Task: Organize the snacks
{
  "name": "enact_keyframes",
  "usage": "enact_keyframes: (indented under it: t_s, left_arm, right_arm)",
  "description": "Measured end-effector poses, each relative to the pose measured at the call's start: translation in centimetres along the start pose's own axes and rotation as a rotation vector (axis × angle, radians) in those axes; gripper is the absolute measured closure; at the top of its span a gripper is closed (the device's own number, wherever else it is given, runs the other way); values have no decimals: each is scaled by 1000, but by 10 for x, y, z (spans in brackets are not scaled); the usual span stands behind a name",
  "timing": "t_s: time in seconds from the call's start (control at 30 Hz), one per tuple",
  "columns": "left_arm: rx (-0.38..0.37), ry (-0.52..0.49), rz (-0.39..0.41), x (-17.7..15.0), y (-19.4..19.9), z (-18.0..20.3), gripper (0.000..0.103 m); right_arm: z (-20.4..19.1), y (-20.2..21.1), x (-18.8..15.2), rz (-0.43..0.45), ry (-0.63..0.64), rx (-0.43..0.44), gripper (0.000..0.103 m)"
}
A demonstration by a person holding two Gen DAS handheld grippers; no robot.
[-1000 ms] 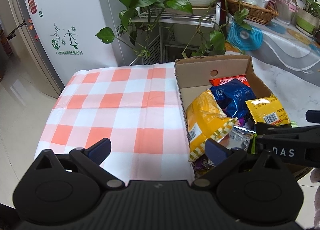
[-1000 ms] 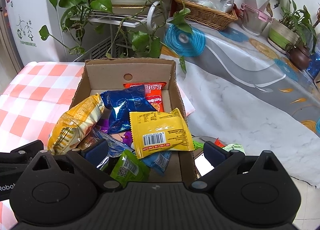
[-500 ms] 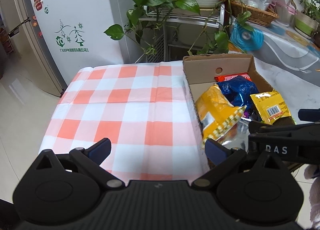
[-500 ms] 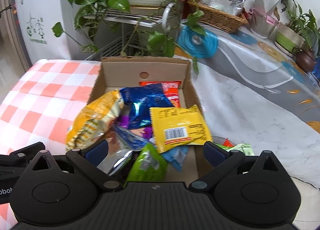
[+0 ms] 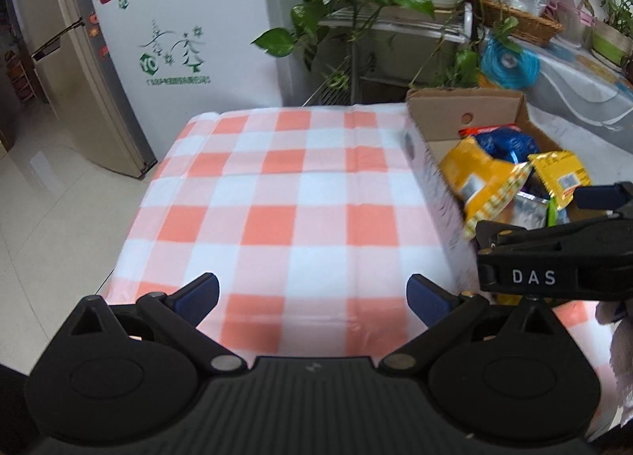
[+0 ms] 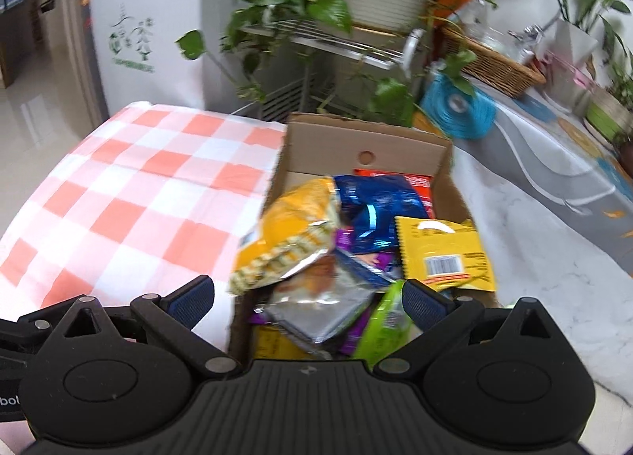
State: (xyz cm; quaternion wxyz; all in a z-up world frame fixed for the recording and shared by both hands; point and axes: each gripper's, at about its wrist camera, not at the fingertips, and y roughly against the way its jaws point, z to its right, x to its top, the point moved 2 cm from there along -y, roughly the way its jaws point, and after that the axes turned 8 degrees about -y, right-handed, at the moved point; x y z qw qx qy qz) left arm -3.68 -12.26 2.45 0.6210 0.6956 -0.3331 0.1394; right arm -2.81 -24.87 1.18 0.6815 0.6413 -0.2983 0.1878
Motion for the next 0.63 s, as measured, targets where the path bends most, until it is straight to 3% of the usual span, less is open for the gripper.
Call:
enact_keyframes:
  t_s: [0.2, 0.63]
  left_arm:
    - [7, 7, -11, -19, 4, -26, 1]
    - [-6, 52, -83, -64, -8, -71, 1]
  right_arm:
    - [-30, 7, -6, 38, 42, 41, 0]
    - [-84, 2, -31, 29, 107, 125, 0]
